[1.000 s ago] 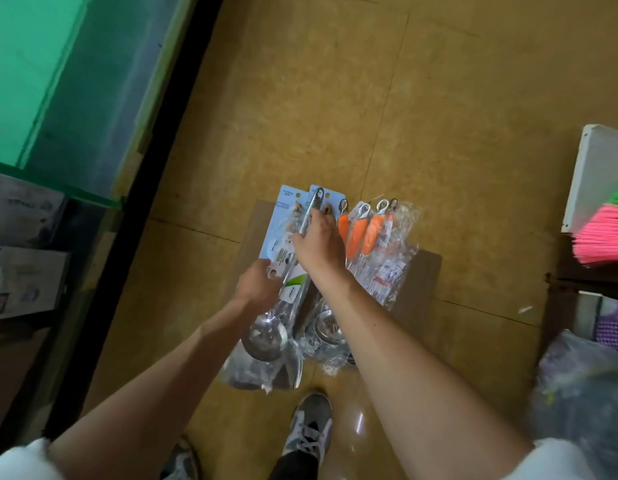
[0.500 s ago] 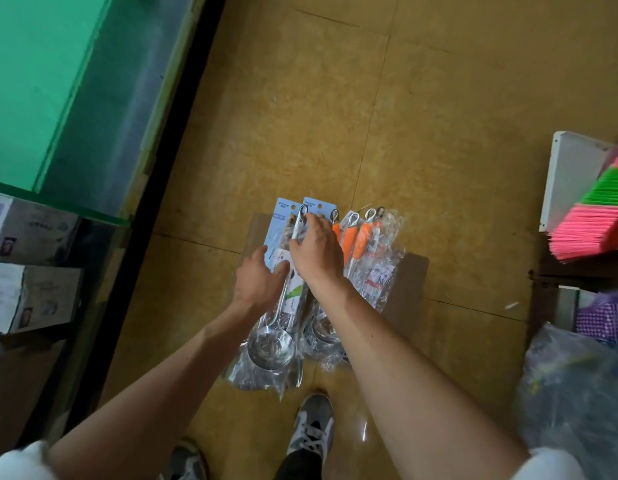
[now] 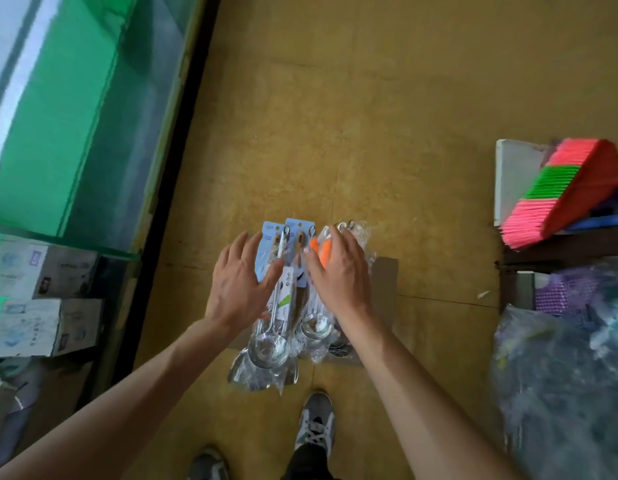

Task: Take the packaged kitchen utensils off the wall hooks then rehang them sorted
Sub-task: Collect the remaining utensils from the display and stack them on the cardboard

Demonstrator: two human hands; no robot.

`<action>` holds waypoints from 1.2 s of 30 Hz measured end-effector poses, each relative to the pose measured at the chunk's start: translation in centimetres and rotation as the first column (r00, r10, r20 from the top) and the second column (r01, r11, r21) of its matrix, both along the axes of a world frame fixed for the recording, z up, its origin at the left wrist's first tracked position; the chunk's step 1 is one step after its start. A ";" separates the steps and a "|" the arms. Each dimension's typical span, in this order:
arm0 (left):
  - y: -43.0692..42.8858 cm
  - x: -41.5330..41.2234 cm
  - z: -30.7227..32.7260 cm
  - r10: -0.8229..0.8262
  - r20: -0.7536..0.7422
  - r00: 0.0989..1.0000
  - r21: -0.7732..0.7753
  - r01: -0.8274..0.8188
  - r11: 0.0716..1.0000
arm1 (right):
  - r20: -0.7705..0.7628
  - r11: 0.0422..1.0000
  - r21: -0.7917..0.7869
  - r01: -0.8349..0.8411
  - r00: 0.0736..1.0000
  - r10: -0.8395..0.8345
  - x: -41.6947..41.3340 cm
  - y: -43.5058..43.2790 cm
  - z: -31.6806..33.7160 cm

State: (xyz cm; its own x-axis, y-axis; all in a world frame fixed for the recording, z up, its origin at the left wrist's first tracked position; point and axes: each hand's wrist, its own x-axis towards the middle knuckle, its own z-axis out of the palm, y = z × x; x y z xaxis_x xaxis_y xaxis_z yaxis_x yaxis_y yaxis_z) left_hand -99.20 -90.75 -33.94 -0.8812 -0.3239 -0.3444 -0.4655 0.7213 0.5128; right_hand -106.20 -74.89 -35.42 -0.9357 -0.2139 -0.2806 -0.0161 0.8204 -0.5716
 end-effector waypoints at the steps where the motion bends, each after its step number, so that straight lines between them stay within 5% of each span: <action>1: 0.2 -0.4 1.9 -0.038 -0.025 0.999 -0.016 0.037 0.999 | -0.030 1.000 -0.010 0.029 0.999 -0.029 0.1 1.0 2.0; 10: 9.1 -7.4 21.4 -0.427 -0.299 0.853 -0.157 0.398 0.904 | -0.325 0.947 -0.059 0.315 0.891 -0.316 -0.7 10.7 22.0; 21: 27.5 -1.1 45.0 -0.740 -0.559 0.373 -0.325 0.723 0.610 | -0.619 0.757 -0.164 0.632 0.532 -0.578 13.3 26.5 45.0; 28: 40.5 8.7 49.9 -0.778 -0.609 0.156 -0.330 0.842 0.427 | -0.683 0.594 -0.175 0.785 0.338 -0.648 26.2 37.4 50.9; 36: 54.1 26.0 49.9 -0.798 -0.602 -0.028 -0.284 0.941 0.181 | -0.623 0.371 -0.203 0.906 0.173 -0.763 46.6 47.3 50.6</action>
State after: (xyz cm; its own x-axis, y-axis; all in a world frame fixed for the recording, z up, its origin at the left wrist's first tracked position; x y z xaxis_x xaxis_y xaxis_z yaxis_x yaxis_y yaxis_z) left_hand -73.17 -36.64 16.00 -0.3955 0.8424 0.3659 0.8646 0.2071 0.4578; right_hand -59.59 -27.54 15.17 -0.4637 0.7834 0.4138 0.5205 0.6188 -0.5884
